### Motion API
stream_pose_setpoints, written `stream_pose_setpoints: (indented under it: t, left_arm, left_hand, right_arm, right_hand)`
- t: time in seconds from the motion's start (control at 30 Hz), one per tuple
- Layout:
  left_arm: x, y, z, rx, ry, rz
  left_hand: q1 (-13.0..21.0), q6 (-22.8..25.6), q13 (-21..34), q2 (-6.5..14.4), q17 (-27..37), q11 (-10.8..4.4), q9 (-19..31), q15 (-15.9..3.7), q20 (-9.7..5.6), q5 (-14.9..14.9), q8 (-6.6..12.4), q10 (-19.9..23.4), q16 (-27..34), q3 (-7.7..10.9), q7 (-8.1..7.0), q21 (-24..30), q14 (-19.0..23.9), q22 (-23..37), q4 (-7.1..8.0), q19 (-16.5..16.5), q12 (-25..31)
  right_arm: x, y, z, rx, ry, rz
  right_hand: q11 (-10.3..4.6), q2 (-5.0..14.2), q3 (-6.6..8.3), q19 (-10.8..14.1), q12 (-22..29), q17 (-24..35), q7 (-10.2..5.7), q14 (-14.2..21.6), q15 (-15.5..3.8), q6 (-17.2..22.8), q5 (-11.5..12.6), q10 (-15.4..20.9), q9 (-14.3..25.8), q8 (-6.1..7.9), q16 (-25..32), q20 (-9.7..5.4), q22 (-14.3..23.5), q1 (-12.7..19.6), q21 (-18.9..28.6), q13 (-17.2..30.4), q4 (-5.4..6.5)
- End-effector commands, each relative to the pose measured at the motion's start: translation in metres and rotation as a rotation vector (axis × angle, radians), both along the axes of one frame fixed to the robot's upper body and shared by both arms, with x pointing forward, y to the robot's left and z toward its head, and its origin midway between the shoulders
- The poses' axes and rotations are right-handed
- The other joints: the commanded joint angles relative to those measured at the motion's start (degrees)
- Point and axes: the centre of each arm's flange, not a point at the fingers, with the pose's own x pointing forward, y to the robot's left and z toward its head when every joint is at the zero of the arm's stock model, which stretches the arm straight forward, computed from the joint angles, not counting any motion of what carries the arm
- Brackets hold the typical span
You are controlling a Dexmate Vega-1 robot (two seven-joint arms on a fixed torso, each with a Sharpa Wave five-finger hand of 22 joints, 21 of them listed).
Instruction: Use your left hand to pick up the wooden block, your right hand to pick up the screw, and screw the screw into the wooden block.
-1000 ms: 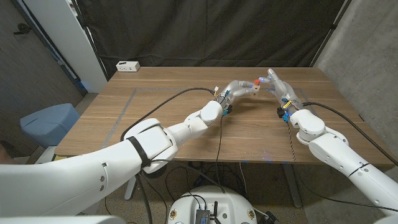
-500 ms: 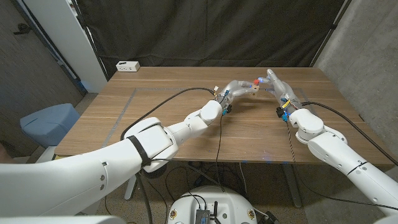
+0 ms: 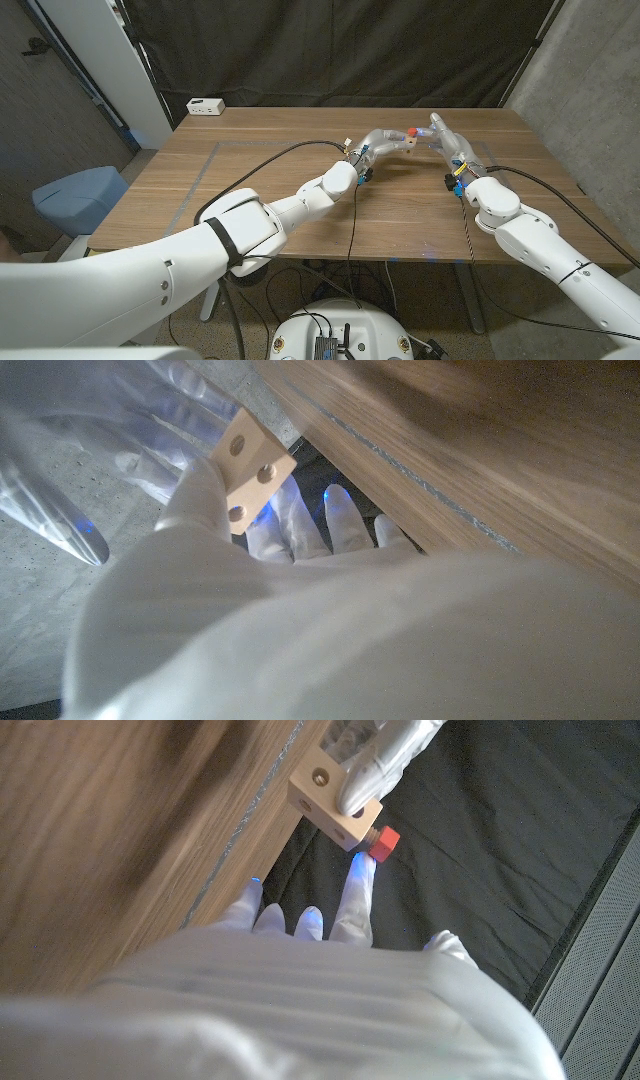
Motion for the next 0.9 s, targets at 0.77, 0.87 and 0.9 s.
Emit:
stream_pose_setpoints:
  t: [0.77,0.87,0.9]
  left_arm:
    - [-0.0034,-0.0045,-0.0012,0.004,-0.008,-0.015]
    - [-0.0035,-0.0051,-0.0009,0.005,-0.007,-0.016]
    - [-0.0035,-0.0052,-0.0010,0.005,-0.007,-0.016]
  left_hand:
    - [2.7,5.2,0.9,3.4,0.2,-0.23,0.1,-5.43,0.05,0.3,0.24,0.9,-0.1,1.63,1.05,0.1,0.5,0.2,1.16,0.4,0.3]
    - [2.7,5.2,0.9,3.5,0.3,-0.22,0.1,-5.42,0.06,0.3,0.22,0.9,-0.1,1.63,1.09,0.1,0.5,0.2,1.19,0.4,0.3]
    - [2.7,5.2,0.9,3.5,0.2,-0.23,0.1,-5.42,0.05,0.3,0.23,0.9,-0.1,1.65,1.12,0.1,0.5,0.2,1.14,0.4,0.3]
  right_arm:
    - [-0.0150,-0.0039,-0.0034,0.006,-0.025,-0.015]
    - [-0.0154,-0.0037,-0.0034,0.000,-0.027,-0.009]
    - [-0.0156,-0.0036,-0.0034,0.005,-0.024,-0.009]
  right_hand:
    - [-1.23,0.57,0.23,1.2,0.4,0.1,0.20,1.5,-0.25,4.2,0.5,2.6,0.3,0.78,0.3,-0.02,0.2,0.5,0.4,0.0,-0.44]
    - [-1.41,0.58,0.25,1.2,0.4,0.1,0.26,1.4,-0.31,4.6,0.6,2.7,0.2,0.82,0.3,0.05,0.2,0.5,0.4,0.0,-0.46]
    - [-1.49,0.59,0.26,1.2,0.4,0.1,0.24,1.5,-0.34,4.8,0.6,2.8,0.2,0.88,0.3,0.04,0.2,0.5,0.4,0.0,-0.46]
